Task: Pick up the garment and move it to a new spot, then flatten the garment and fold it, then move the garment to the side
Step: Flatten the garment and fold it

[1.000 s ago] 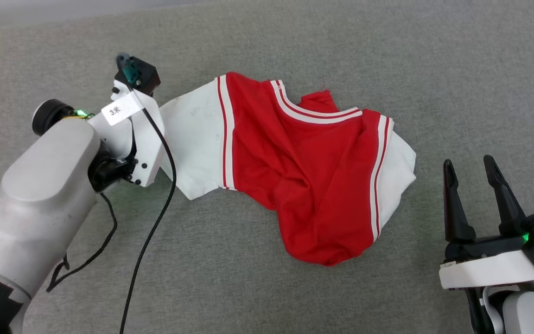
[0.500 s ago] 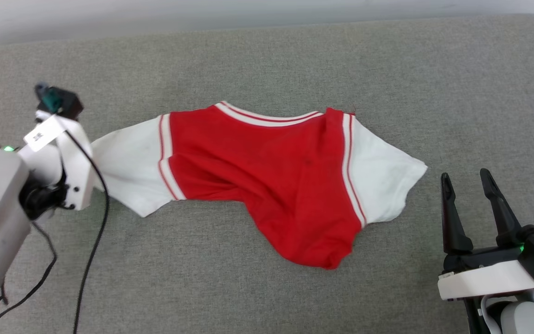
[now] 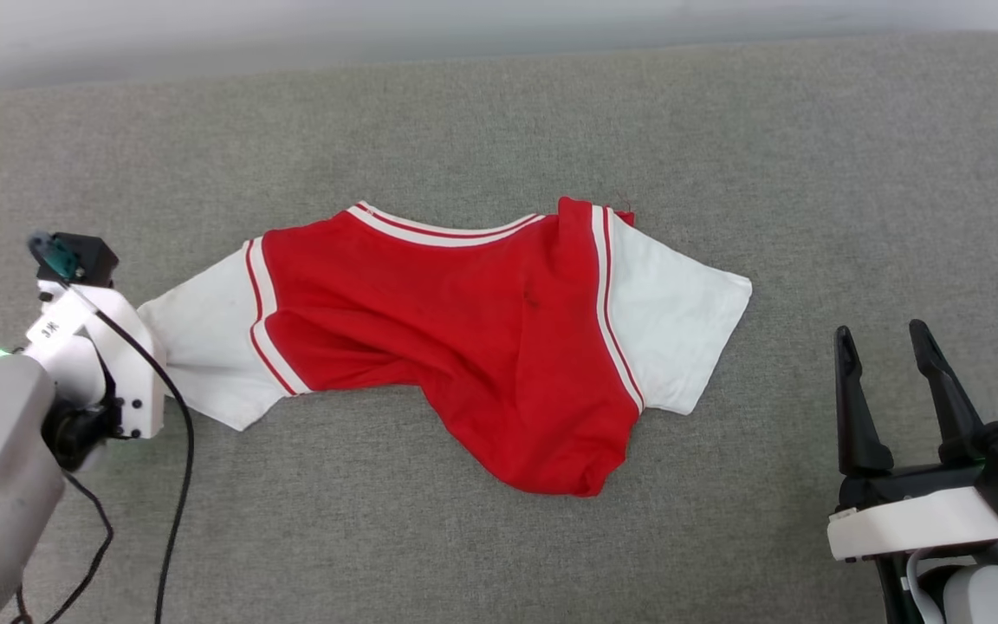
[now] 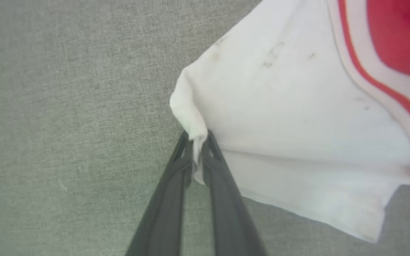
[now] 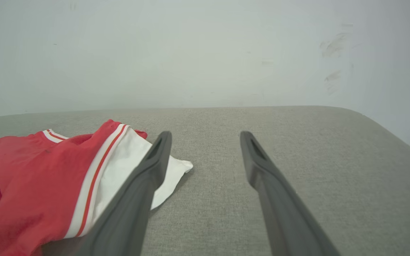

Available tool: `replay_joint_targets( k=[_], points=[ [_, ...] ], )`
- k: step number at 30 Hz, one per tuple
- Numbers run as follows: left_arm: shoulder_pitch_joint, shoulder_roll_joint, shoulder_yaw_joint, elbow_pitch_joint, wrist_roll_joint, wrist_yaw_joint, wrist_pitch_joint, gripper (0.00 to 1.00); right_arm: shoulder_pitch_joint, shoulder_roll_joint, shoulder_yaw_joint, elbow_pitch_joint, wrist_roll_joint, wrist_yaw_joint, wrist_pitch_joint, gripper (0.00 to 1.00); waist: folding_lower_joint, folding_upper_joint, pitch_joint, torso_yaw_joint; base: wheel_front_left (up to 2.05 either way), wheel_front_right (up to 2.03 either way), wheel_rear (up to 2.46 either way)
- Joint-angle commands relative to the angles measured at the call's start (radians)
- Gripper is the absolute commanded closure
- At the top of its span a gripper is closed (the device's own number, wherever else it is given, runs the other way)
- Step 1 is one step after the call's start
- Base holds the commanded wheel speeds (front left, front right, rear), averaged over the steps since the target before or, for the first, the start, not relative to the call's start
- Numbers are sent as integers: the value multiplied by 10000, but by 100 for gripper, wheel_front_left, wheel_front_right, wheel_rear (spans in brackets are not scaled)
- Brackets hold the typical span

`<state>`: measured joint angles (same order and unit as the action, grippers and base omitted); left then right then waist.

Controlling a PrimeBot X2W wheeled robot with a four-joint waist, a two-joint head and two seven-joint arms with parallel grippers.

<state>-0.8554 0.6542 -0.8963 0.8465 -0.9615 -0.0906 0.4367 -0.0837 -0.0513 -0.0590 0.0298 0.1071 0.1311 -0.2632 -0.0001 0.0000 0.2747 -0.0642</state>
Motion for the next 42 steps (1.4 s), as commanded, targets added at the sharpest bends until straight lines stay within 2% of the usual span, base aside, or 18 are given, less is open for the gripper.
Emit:
replay_joint_targets(
  k=[1,8,11,13,14,15,16,17,18,20,21,22,23,28,31,35,39,42],
  points=[
    [219,-215,-82,101,193,14,-439,0,49,20,-79,-14,-102,-7,-24,0,1,0,-241,82,0,0,0],
    [313,-331,22,-5,990,575,-3426,0,-241,11,-450,-111,-443,-7,-24,0,1,0,-983,339,0,0,0],
    [567,-456,243,-250,1010,863,-4557,0,-462,-250,-600,-127,-563,-7,-24,0,1,0,-1285,484,0,0,0],
    [681,-478,266,-351,1086,991,-4924,0,-568,-345,-636,-112,-528,-7,-24,0,1,0,-1381,534,0,0,0],
    [949,-548,358,-576,1132,1261,-5567,0,-831,-528,-702,-62,-339,-7,-24,0,1,0,-1529,636,0,0,0],
    [949,-548,358,-576,1132,1261,-5567,0,-831,-528,-702,-62,-339,-7,-24,0,1,0,-1529,636,0,0,0],
    [1202,-584,474,-851,1205,1625,-6194,0,-1141,-910,-644,-14,-341,-7,-24,0,1,0,-1642,738,0,0,0],
    [1326,-626,566,-1032,1183,1804,-6441,0,-1277,-1078,-569,57,-306,-7,-24,0,1,0,-1688,792,0,0,0],
    [1326,-626,566,-1032,1183,1804,-6441,0,-1277,-1078,-569,57,-306,-7,-24,0,1,0,-1688,792,0,0,0],
    [1591,-678,872,-1443,1121,2206,-6775,0,-1655,-1448,-434,201,-183,-7,-24,0,1,0,-1749,894,0,0,0],
    [1977,-631,1245,-2315,1379,2894,-6976,0,-2144,-2055,40,575,133,-7,-24,0,1,0,-1813,1047,0,0,0],
    [2102,-615,1428,-2686,1482,3123,-7012,0,-2367,-2322,213,721,208,-10,-25,0,1,0,-1833,1095,0,0,0],
    [3104,-358,2465,-4846,2475,4298,-7016,0,-3498,-3583,1713,1985,1059,-8,461,0,1,0,-1861,1279,0,0,0],
    [4273,-349,3396,-6715,3407,5103,-7018,0,-4620,-4696,3732,2780,2698,-8,2234,0,1,0,-1746,1460,0,0,0],
    [4870,-459,3826,-7478,3820,5327,-7019,0,-5243,-5358,4978,2940,3855,-10,3756,0,1,0,-1611,1578,0,0,0],
    [5470,-647,4274,-8007,4307,5391,-7020,0,-5824,-6137,6485,3013,5093,-8,5726,0,1,0,-1352,1757,0,0,0],
    [5827,-985,4584,-8140,4666,5295,-7021,0,-6324,-6760,7694,3169,6067,-8,7523,0,1,0,-1027,1960,0,0,0],
    [5891,-1250,4757,-8134,4882,5123,-7020,0,-6734,-7045,8342,3308,6632,-8,8483,0,1,0,-758,2119,0,0,0]
  ],
)
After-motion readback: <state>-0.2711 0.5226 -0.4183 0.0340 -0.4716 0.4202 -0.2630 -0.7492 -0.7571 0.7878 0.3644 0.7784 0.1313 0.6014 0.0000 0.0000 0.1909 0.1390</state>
